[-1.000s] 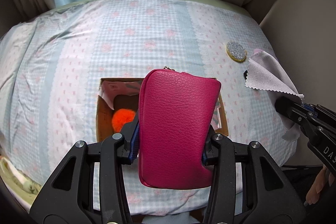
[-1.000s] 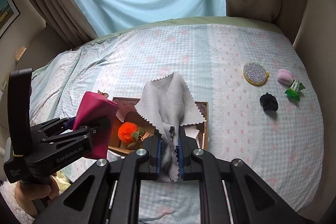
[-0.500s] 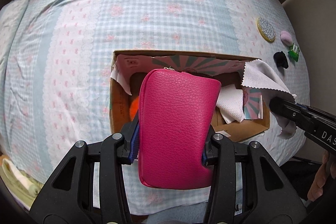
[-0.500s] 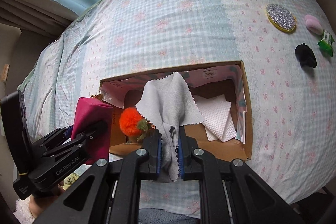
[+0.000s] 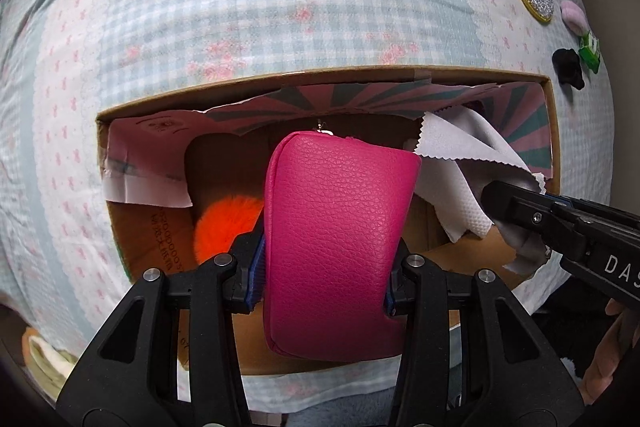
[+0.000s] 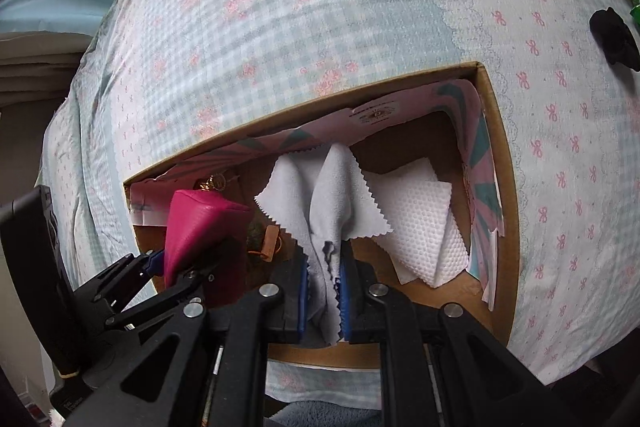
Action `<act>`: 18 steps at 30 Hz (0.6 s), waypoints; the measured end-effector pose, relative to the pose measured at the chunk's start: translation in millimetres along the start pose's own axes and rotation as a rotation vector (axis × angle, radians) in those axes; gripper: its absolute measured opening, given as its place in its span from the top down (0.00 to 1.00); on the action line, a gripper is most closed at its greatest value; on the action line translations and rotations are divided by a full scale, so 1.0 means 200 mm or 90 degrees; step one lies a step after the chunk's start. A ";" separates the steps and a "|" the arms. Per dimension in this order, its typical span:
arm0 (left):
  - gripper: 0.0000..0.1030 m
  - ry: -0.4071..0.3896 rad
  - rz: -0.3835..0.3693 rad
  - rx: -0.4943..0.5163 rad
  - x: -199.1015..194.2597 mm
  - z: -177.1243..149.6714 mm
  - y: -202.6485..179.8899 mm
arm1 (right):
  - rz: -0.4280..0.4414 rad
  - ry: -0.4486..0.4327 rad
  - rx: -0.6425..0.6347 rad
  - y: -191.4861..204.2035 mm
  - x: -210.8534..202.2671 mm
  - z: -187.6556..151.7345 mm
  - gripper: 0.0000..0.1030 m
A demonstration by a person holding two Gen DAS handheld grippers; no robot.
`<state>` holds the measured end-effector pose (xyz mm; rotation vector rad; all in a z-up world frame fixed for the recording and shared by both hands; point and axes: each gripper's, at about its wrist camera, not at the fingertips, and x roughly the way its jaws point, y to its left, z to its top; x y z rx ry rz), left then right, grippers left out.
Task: Organize soft objects
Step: 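Open both tools to release the pouch and cloth into the box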
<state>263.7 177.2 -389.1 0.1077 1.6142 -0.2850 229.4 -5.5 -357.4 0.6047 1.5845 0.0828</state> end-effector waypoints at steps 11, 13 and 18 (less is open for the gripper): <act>0.00 -0.007 0.035 0.080 0.03 0.01 -0.09 | 0.017 -0.013 -0.012 0.02 0.06 0.07 0.00; 0.00 -0.002 0.043 0.084 0.04 0.00 -0.09 | 0.008 -0.005 -0.023 0.03 0.07 0.07 0.00; 0.00 -0.011 0.034 0.065 0.02 -0.03 -0.06 | 0.007 -0.019 -0.019 0.02 0.06 0.05 0.00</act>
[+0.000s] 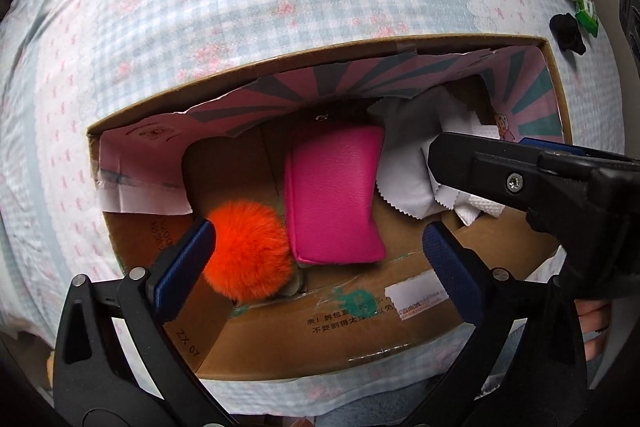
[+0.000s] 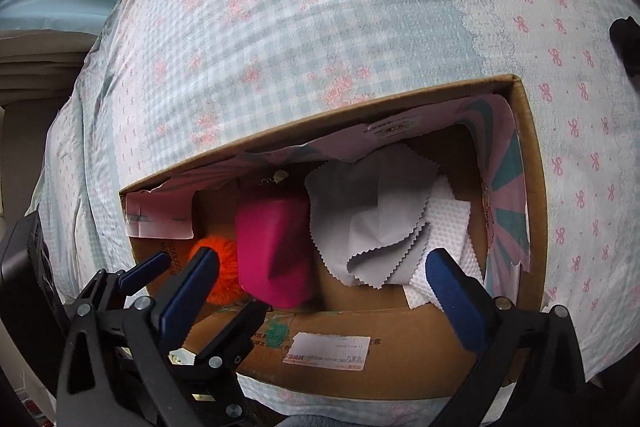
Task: Organize soft objects
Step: 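Open both tools to release the pouch and cloth into the box, then move both tools back toward the remaining items on the bed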
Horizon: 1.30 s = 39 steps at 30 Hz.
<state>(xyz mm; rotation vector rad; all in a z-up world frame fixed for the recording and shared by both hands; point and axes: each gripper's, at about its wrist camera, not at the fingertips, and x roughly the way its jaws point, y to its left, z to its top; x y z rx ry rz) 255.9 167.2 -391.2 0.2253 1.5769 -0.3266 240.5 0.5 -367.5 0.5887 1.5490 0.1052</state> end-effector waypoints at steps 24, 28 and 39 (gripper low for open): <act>0.00 -0.137 0.072 -0.019 -0.47 -0.30 0.02 | -0.032 -0.166 -0.079 0.13 -0.44 -0.31 0.00; 0.00 -0.180 0.073 -0.039 -0.60 -0.39 0.01 | -0.047 -0.223 -0.117 0.15 -0.63 -0.41 0.00; 0.00 -0.338 0.066 -0.065 -1.07 -0.59 -0.16 | -0.158 -0.397 -0.203 0.08 -1.21 -0.71 0.00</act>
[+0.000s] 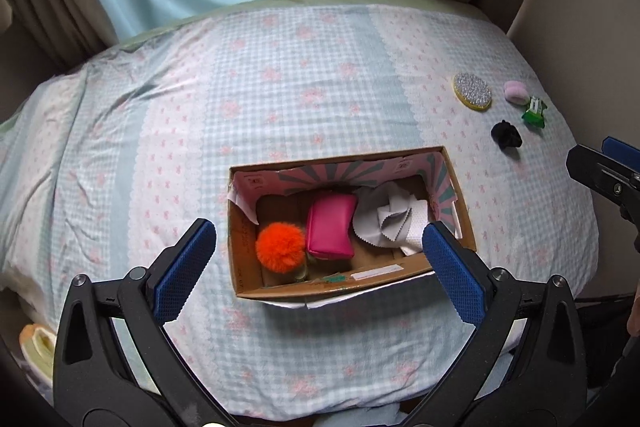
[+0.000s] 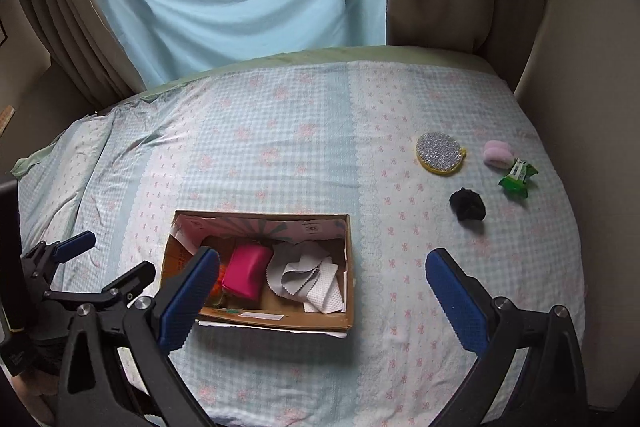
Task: Organize soft objects
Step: 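Move both tools back toward the remaining items on the bed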
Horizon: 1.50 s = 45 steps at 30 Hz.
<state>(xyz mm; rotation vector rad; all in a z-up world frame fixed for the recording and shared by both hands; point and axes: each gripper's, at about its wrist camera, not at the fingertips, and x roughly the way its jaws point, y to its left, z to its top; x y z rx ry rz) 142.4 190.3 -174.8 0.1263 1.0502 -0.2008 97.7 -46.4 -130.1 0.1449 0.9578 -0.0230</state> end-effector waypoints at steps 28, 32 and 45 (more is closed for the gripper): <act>0.00 -0.128 -0.061 -0.019 -0.21 0.43 -1.03 | -0.060 -0.107 0.079 -1.16 -0.27 0.14 0.00; 0.00 -0.101 -0.062 -0.025 -0.02 0.53 -1.23 | -0.065 -0.087 0.079 -1.36 -0.13 0.21 0.00; 0.00 -0.014 -0.082 -0.058 0.94 0.79 -1.68 | -0.055 -0.013 0.111 -1.85 0.57 0.32 0.00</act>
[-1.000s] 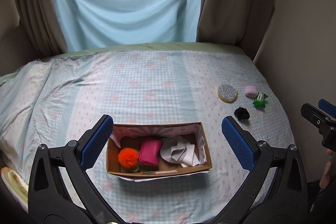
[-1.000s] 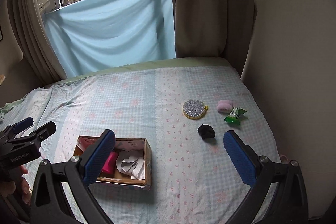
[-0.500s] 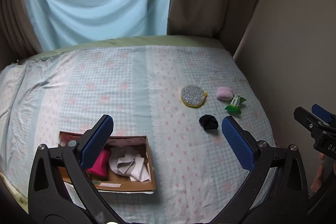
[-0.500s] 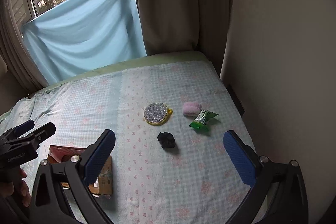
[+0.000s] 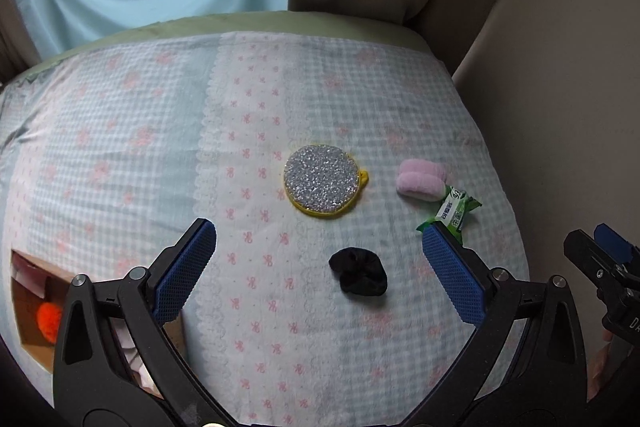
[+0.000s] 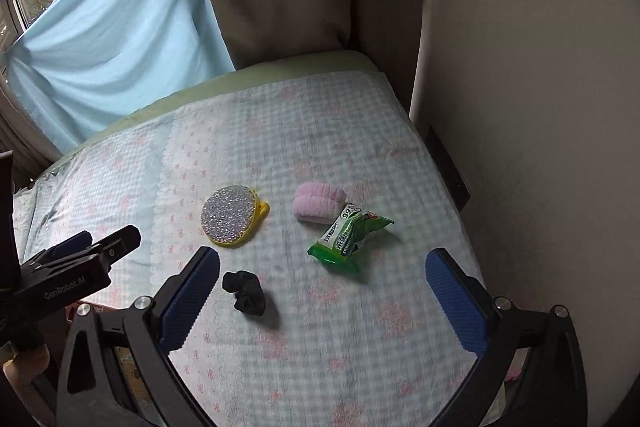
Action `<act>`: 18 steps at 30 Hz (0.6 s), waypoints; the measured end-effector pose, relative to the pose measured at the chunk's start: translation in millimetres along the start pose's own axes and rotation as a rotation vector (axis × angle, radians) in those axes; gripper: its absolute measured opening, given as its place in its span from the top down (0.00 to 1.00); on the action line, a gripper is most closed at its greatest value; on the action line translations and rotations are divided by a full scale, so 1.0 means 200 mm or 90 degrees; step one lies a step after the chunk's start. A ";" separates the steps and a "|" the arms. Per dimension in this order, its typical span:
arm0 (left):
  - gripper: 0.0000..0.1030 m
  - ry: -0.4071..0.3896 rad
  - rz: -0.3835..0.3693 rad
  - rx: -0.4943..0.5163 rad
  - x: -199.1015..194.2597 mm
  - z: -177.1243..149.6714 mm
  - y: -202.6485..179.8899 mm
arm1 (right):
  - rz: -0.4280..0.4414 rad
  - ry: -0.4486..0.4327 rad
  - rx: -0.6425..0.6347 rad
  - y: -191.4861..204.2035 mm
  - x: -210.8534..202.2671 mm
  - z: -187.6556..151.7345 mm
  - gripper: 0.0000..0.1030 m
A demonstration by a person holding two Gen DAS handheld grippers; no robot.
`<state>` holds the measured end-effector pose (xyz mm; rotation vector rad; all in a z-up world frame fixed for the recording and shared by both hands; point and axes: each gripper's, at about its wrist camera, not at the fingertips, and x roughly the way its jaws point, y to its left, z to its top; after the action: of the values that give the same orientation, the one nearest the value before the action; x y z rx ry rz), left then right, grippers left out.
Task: Organize soft objects
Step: 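Move both tools back toward the remaining items on the bed, then grasp the glitter pad with the left tool while the right tool grasps the green packet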
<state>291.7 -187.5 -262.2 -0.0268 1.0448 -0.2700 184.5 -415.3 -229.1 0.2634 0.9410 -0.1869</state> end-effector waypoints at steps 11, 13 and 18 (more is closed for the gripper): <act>0.00 0.071 0.028 0.011 0.83 0.07 -0.10 | 0.002 0.061 0.053 -0.19 0.62 -0.02 0.00; 0.00 0.081 0.033 0.011 0.93 0.09 -0.09 | 0.002 0.067 0.065 -0.20 0.70 -0.03 0.00; 0.00 0.099 0.047 -0.001 1.11 0.12 -0.05 | 0.002 0.081 0.086 -0.21 0.86 -0.04 0.00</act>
<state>414.2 -251.6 -437.3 0.0310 1.1974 -0.2069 266.1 -461.0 -379.0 0.4051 1.0549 -0.2344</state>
